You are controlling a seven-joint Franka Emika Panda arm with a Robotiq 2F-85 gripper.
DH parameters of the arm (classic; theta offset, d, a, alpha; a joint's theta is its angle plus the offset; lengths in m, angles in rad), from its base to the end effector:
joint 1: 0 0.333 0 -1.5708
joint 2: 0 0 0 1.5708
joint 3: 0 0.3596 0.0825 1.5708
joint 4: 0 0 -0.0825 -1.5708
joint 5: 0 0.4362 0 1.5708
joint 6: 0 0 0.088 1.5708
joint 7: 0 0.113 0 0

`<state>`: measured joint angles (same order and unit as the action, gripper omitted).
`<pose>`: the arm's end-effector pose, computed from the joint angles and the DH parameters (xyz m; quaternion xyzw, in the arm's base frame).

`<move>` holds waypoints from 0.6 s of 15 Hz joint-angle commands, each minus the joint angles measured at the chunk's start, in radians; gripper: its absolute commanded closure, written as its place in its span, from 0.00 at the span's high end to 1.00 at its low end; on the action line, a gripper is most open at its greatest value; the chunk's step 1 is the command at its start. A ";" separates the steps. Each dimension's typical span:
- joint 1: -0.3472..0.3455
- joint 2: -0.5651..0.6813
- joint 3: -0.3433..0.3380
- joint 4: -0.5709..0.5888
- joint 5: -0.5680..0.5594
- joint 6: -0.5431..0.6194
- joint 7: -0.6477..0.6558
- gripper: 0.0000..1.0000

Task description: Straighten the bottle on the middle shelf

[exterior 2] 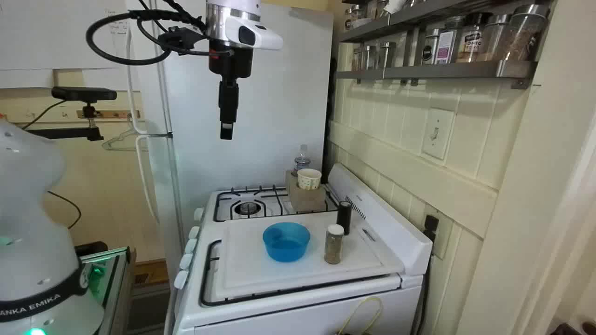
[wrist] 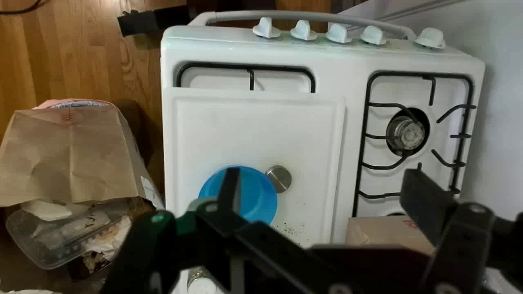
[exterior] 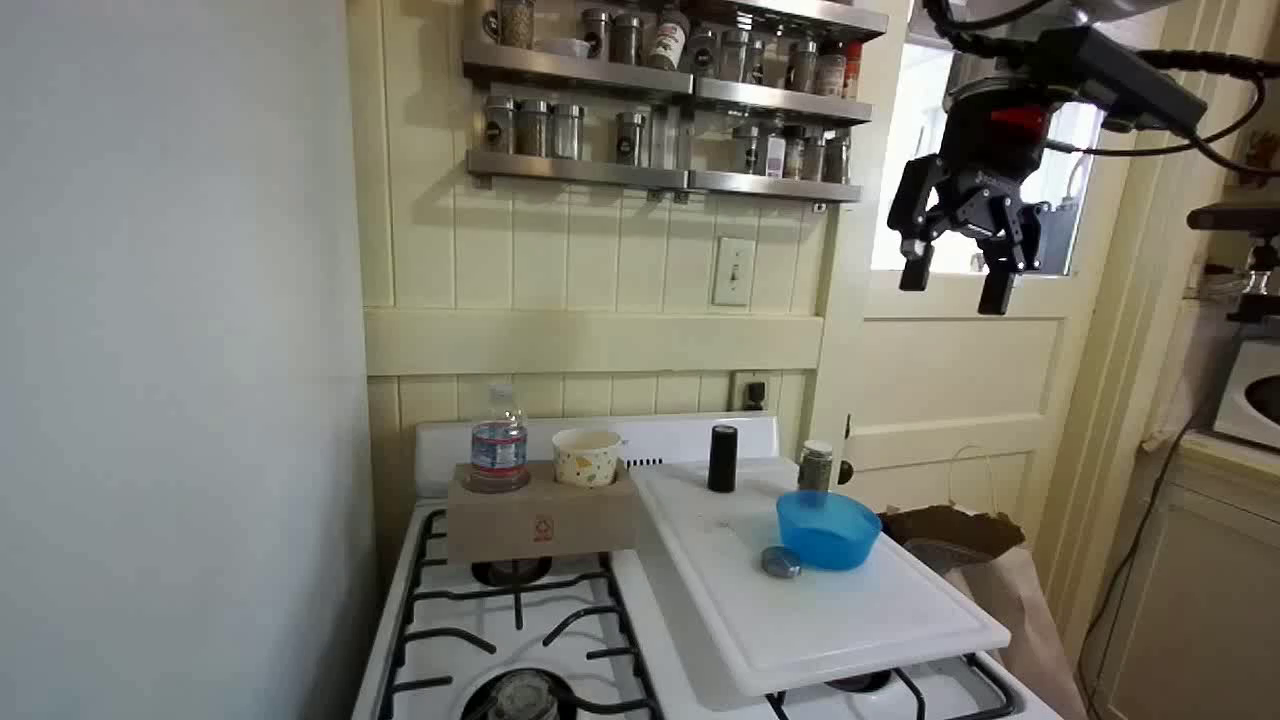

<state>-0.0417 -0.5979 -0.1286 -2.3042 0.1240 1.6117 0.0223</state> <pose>0.3822 -0.0613 0.5783 -0.9901 0.0884 0.0430 0.1006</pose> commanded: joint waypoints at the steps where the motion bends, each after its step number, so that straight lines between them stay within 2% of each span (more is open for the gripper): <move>1: -0.019 0.003 0.014 0.003 0.007 -0.004 -0.009 1.00; 7: -0.021 0.000 0.018 0.015 0.004 0.002 -0.004 1.00; 9: -0.030 -0.006 0.045 0.054 -0.037 0.021 0.013 1.00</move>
<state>-0.0491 -0.5981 -0.1204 -2.2973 0.1205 1.6174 0.0216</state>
